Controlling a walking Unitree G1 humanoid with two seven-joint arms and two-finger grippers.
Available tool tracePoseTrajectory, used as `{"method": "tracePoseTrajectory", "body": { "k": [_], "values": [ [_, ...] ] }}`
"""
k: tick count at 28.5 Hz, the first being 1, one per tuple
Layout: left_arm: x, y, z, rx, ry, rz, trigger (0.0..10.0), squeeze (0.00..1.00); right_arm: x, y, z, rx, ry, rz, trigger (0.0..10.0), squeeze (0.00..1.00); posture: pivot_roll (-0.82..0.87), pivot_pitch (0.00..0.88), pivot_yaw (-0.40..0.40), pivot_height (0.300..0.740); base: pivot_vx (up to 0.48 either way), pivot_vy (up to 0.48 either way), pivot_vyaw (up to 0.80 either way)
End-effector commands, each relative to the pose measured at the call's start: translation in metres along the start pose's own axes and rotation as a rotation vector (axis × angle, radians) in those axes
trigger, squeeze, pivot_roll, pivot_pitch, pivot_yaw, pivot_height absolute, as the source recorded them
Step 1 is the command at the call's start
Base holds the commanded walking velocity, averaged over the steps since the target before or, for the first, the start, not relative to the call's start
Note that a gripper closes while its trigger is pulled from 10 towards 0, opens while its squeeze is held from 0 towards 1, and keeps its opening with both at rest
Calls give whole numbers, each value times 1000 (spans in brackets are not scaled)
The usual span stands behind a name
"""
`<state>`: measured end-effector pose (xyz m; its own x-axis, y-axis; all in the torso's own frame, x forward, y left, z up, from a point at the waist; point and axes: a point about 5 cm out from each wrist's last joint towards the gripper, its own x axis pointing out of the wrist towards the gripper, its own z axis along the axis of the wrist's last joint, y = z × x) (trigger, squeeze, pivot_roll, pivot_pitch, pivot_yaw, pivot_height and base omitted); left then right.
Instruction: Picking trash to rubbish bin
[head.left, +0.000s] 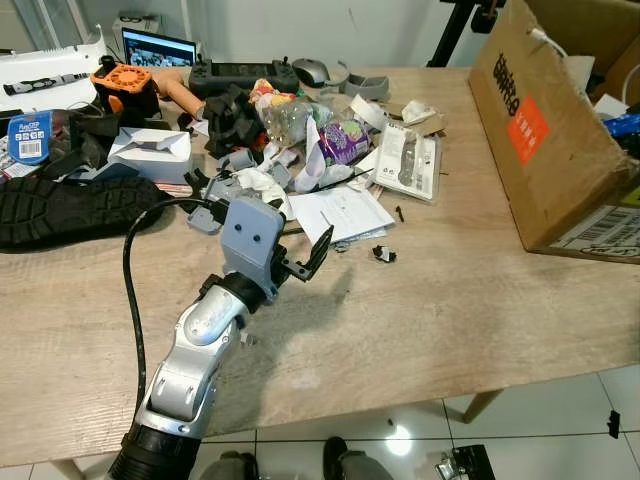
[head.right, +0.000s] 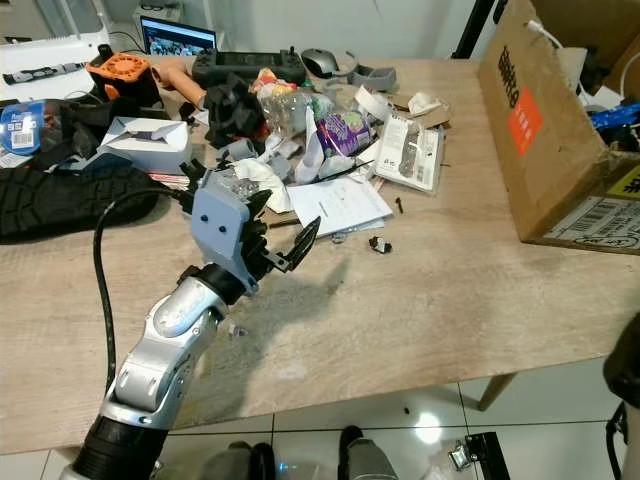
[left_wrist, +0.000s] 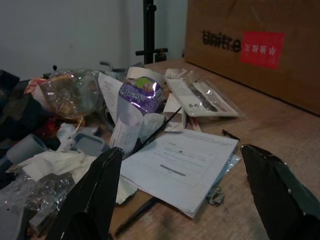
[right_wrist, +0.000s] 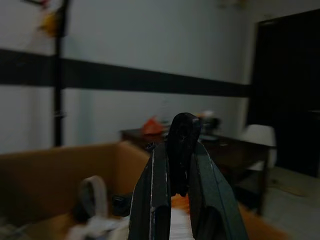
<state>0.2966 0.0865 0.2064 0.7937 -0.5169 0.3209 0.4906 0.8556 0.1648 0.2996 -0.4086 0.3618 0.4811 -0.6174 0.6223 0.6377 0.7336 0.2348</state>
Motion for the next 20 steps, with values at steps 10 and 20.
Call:
{"method": "tracePoseTrajectory", "body": {
  "k": [10,20],
  "values": [
    [0,-6,-6,-9,15,-21,10000,0,-2,-15,-5,2,15,-86,10000,200,35,180,-76,740,0,0,0],
    [-1,-5,-4,-4,20,-30,10000,0,-13,47,-27,42,172,313,10000,0,45,203,-65,740,0,0,0]
  ]
}}
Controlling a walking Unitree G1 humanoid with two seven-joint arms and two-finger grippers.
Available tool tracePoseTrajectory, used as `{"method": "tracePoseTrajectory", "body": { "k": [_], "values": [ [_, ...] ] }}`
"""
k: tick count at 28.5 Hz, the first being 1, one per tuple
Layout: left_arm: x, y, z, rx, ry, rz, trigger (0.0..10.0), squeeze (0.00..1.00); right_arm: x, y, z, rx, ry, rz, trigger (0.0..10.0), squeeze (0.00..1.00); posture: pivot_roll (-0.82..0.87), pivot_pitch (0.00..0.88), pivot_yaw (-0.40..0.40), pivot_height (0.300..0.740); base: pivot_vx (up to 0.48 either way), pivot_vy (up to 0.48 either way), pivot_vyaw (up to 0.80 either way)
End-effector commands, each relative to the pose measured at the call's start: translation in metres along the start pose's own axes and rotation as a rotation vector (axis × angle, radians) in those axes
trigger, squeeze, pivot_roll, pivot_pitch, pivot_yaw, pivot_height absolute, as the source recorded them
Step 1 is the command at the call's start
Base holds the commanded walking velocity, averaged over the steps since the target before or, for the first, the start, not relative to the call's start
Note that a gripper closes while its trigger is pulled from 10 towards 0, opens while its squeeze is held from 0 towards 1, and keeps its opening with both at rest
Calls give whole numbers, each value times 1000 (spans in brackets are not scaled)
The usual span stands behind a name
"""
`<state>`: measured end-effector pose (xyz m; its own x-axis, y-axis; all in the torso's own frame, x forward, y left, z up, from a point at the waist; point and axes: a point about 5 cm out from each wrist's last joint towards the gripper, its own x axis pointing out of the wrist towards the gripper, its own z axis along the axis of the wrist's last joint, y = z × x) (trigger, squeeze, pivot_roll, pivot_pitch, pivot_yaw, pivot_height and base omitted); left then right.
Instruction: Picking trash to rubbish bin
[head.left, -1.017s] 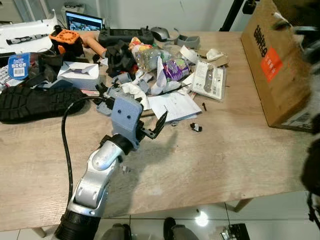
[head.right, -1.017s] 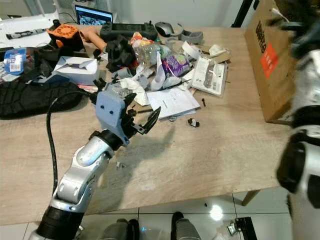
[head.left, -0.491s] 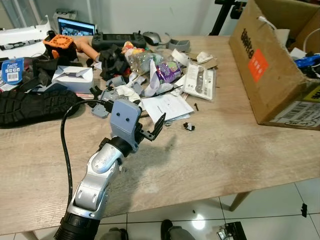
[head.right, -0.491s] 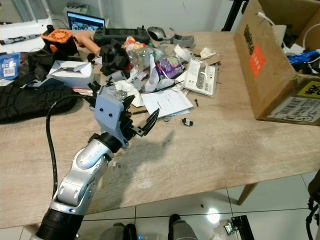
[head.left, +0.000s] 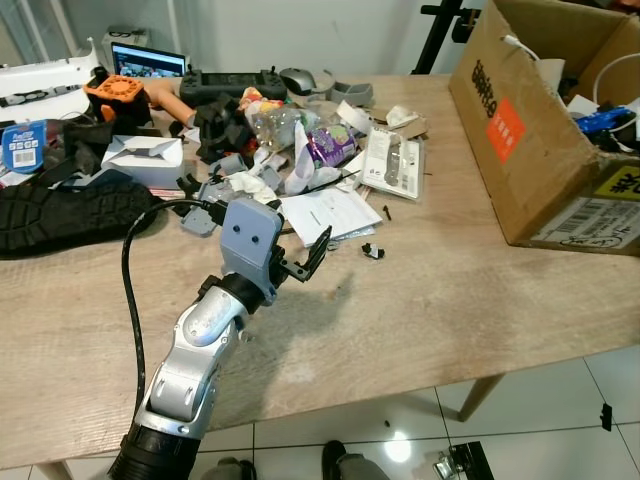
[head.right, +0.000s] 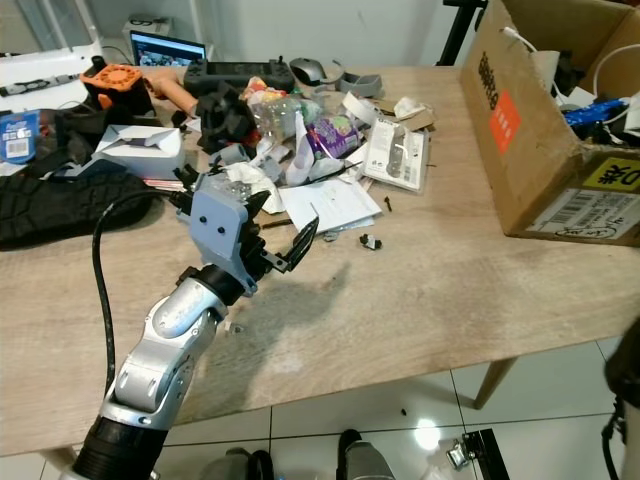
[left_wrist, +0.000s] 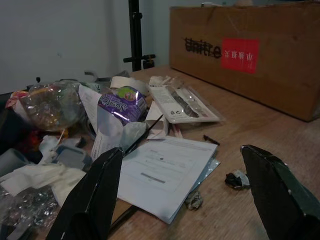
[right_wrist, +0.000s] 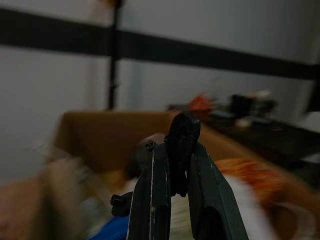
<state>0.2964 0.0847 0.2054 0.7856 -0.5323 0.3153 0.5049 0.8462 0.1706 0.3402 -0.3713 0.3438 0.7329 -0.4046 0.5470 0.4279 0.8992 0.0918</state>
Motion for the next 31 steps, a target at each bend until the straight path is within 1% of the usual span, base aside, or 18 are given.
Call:
{"method": "tracePoseTrajectory", "body": {
  "k": [1,3,8,10,11,13,14,15,16,20,25,26,27,28,29,31],
  "values": [
    [-1,-3,-3,-3,17,-13,10000,0,1,-1,0,3,17,13,10000,0,59,201,-60,740,0,0,0],
    [-4,1,-3,11,28,-15,10000,0,1,0,-1,8,19,8,10000,0,74,233,-50,740,0,0,0],
    [-10,4,-2,20,43,-18,10000,0,0,0,-2,2,17,31,10000,0,104,219,-11,740,0,0,0],
    [-11,7,-1,35,54,-30,10000,0,1,-1,0,1,16,42,10000,0,120,240,8,740,0,0,0],
    [-12,10,0,44,56,-31,10000,0,1,-3,0,1,14,43,10000,0,132,246,28,740,0,0,0],
    [-12,11,0,50,57,-31,10000,0,1,-4,1,1,14,42,10000,0,132,246,28,740,0,0,0],
    [-12,13,2,58,57,-27,10000,0,1,-7,2,1,8,36,10000,0,142,236,47,740,0,0,0],
    [-12,13,2,58,57,-27,10000,0,1,-7,2,1,8,36,10000,0,142,236,47,740,0,0,0],
    [-12,18,4,71,57,-17,10000,0,1,-14,5,3,-2,23,10000,0,158,237,65,740,0,0,0],
    [-14,22,6,91,71,-24,10000,0,-1,-19,5,7,-3,5,10000,0,185,251,93,740,0,0,0],
    [-15,25,8,96,83,-38,10000,0,-2,-22,3,16,-3,-8,10000,0,201,245,107,740,0,0,0],
    [-15,26,8,96,86,-41,10000,0,-3,-22,3,36,-7,-6,10000,0,202,246,106,740,0,0,0],
    [-14,26,8,91,85,-41,10000,0,-3,-23,4,37,-10,-15,10000,831,201,245,106,740,0,0,0],
    [-14,26,8,91,85,-41,10000,0,-3,-23,4,37,-10,-15,10000,831,201,245,106,740,0,0,0],
    [-14,24,9,84,84,-41,10000,0,-2,-24,5,37,-16,-28,10000,1000,201,241,104,740,0,0,0],
    [-13,24,9,81,83,-43,10000,0,-1,-24,7,22,-18,-39,10000,1000,201,240,102,740,0,0,0]
  ]
}}
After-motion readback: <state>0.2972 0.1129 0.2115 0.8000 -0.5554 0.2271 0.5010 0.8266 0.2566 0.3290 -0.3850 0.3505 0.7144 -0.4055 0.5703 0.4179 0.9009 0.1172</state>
